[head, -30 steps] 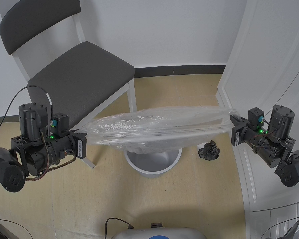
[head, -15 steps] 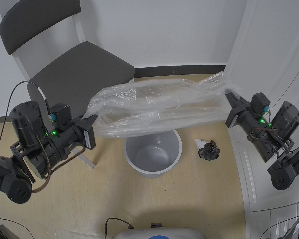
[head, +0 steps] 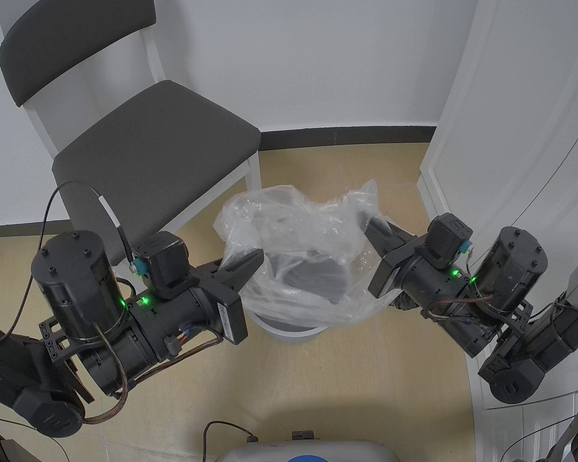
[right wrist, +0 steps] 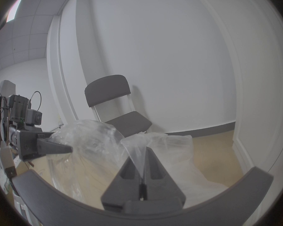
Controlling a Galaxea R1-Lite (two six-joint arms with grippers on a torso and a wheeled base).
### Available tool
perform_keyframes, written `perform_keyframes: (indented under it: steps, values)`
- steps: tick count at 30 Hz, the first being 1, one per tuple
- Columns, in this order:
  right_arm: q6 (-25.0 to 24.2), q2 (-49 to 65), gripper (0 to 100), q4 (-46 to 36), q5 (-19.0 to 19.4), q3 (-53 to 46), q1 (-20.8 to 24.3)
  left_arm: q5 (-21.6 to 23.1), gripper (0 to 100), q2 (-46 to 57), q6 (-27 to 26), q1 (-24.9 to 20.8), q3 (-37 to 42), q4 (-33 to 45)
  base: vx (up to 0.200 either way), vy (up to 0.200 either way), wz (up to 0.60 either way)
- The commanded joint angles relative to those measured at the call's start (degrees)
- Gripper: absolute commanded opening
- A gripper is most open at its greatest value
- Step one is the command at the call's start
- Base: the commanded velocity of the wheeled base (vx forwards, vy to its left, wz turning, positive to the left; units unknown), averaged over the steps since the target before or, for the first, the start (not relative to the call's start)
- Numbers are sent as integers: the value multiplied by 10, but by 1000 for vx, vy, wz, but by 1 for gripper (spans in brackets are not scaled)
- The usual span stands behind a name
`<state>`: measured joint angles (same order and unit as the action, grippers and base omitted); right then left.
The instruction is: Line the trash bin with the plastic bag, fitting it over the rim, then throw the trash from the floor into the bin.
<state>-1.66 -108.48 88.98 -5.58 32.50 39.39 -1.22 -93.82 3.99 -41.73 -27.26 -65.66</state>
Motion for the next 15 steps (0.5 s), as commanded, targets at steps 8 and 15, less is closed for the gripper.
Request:
perform_keyframes:
  steps: [8,15]
  values:
    - [-40,-74,0,10,-32,42,34,1,0,-99,57,0,-34,-18,0,0,0]
    - [-61,-127,0,10,-30,57,20,2,0,-182,66,29,-58,-49,0,0,0]
